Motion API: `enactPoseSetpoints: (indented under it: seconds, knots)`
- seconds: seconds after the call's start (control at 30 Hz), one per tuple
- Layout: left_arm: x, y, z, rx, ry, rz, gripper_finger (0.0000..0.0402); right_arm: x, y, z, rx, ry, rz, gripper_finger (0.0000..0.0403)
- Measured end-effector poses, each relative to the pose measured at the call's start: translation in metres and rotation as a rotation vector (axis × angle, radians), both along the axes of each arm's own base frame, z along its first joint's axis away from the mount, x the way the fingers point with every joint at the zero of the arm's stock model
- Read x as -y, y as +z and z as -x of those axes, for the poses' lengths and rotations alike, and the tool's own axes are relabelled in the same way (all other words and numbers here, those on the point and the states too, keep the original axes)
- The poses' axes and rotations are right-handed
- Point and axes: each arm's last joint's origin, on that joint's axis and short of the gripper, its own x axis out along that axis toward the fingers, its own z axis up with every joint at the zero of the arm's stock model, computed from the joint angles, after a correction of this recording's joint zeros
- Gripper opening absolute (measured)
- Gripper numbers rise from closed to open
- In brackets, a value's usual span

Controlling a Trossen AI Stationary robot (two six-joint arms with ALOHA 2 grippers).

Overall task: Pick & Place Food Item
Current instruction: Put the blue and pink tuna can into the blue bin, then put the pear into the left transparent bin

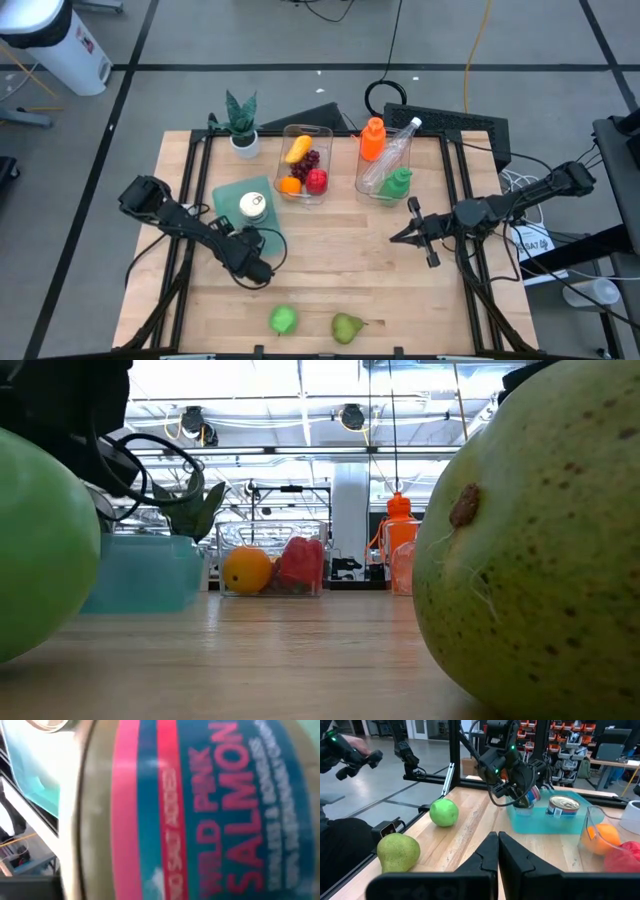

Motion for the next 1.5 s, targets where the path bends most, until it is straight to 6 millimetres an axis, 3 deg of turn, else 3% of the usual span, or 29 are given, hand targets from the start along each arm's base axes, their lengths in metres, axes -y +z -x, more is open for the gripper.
enactPoseSetpoints:
  seconds: [0.23,0.5,0.7,0.83,1.03,1.5]
  knots:
    - [0.002,0.000,-0.001,0.005,0.015,0.051,0.0353,-0.001,-0.003,-0.002,-0.019,0.000,0.006,0.0000]
    - [0.003,0.000,0.000,-0.020,0.033,0.081,0.0362,-0.001,-0.002,-0.002,-0.014,0.000,0.004,0.0000]
    - [0.000,0.007,0.009,-0.114,0.106,-0.007,0.0294,-0.001,-0.002,-0.002,-0.012,0.000,0.004,0.0000]
    - [-0.002,0.019,0.015,-0.161,0.139,-0.120,0.0203,-0.001,-0.002,-0.002,-0.012,0.000,0.004,0.0000]
    - [-0.004,0.017,0.014,-0.159,0.102,-0.157,0.0063,-0.001,-0.002,-0.002,-0.010,0.000,0.005,0.0000]
    - [0.005,0.010,0.012,-0.178,0.045,-0.023,0.0050,-0.001,-0.002,-0.002,-0.010,0.000,0.007,0.0000]
